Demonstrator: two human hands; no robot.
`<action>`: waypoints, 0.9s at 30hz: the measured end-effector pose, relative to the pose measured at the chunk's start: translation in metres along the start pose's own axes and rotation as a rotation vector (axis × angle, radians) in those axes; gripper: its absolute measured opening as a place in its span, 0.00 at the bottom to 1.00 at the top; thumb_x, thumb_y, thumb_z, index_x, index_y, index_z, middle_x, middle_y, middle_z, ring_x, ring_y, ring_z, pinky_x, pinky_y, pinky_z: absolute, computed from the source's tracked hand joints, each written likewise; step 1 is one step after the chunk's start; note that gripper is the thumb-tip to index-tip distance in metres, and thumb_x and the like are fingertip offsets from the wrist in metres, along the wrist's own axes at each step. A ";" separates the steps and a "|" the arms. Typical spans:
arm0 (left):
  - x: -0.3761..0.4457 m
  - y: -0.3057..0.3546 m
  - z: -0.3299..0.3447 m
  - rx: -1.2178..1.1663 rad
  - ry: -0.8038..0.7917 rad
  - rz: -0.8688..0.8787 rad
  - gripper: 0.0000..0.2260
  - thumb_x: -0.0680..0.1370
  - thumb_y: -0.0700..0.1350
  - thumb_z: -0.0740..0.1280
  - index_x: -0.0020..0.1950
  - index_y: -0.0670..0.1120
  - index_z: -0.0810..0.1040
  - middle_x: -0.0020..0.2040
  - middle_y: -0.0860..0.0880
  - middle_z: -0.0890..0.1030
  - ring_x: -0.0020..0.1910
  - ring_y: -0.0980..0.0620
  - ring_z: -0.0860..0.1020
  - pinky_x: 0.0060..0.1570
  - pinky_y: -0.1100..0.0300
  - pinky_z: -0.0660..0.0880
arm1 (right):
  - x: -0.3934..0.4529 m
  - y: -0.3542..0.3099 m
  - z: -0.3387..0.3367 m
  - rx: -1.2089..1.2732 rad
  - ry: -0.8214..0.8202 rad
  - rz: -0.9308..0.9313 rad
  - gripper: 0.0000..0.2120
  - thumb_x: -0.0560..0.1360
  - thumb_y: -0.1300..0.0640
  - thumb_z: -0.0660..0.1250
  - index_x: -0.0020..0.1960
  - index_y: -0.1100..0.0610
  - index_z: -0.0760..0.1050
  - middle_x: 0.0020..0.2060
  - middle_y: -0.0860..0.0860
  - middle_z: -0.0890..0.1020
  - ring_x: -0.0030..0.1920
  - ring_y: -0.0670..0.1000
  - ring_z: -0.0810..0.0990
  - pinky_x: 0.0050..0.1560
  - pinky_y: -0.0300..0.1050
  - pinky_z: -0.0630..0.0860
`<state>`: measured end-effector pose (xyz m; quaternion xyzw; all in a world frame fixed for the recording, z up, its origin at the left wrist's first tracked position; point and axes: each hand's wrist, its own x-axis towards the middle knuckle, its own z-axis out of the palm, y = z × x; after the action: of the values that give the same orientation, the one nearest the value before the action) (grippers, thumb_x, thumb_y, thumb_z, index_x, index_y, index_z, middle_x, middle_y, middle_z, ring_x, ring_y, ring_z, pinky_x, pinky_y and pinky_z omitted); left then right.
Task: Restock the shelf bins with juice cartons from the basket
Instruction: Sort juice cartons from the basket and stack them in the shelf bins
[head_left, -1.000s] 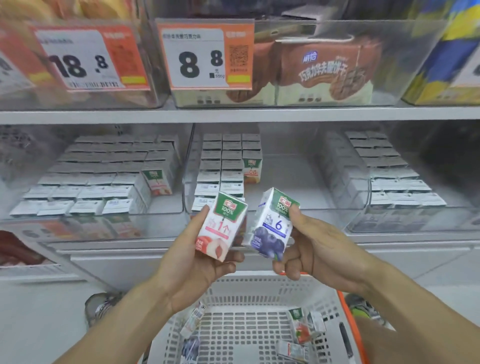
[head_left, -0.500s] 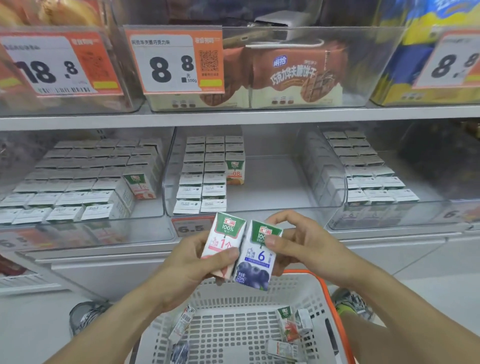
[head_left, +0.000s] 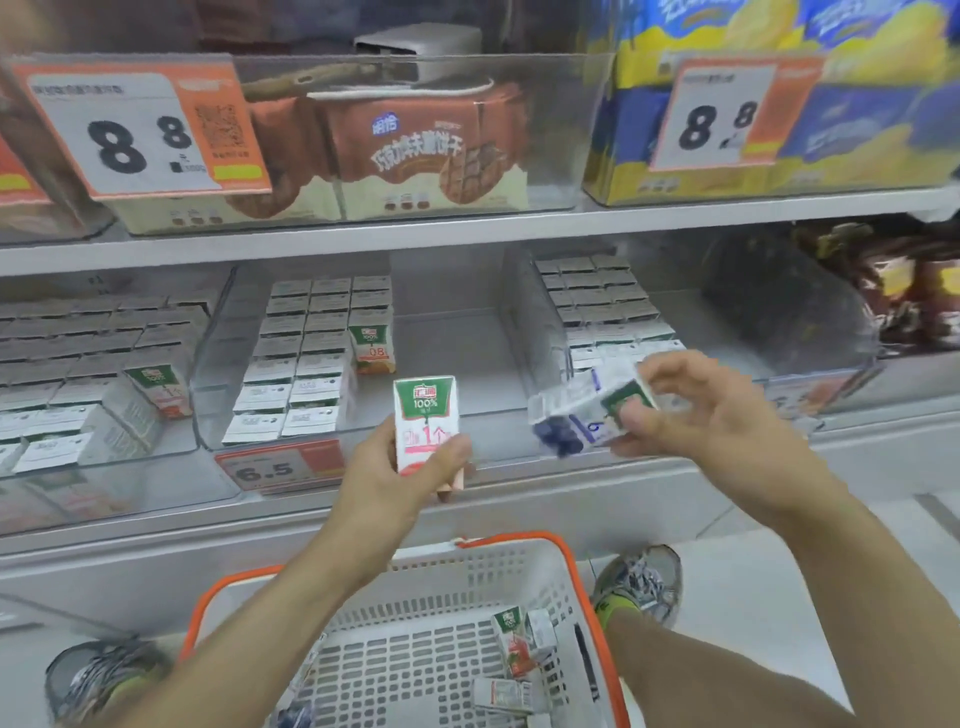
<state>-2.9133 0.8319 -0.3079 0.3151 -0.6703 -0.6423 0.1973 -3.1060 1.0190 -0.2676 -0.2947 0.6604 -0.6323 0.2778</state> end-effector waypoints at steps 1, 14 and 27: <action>0.003 0.003 0.005 -0.014 0.025 0.009 0.14 0.73 0.49 0.73 0.52 0.42 0.79 0.40 0.44 0.85 0.33 0.55 0.80 0.36 0.66 0.76 | 0.002 -0.003 -0.016 0.028 0.110 -0.041 0.14 0.69 0.65 0.73 0.53 0.62 0.74 0.52 0.63 0.81 0.45 0.63 0.86 0.47 0.53 0.84; 0.026 0.010 0.049 0.016 0.028 0.049 0.16 0.69 0.52 0.73 0.52 0.47 0.79 0.42 0.46 0.85 0.36 0.53 0.82 0.36 0.66 0.77 | 0.218 0.028 -0.128 -1.009 0.462 0.061 0.21 0.74 0.51 0.73 0.63 0.59 0.76 0.63 0.58 0.80 0.63 0.59 0.78 0.53 0.43 0.71; 0.027 0.009 0.047 0.025 -0.011 0.022 0.21 0.66 0.52 0.79 0.55 0.51 0.78 0.46 0.51 0.86 0.44 0.52 0.84 0.43 0.60 0.81 | 0.245 0.037 -0.124 -1.286 0.277 0.009 0.18 0.80 0.65 0.59 0.69 0.63 0.72 0.65 0.63 0.76 0.64 0.64 0.75 0.59 0.50 0.73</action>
<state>-2.9658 0.8480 -0.3073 0.3065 -0.6826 -0.6336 0.1966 -3.3640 0.9221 -0.2975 -0.3150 0.9376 -0.1425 -0.0385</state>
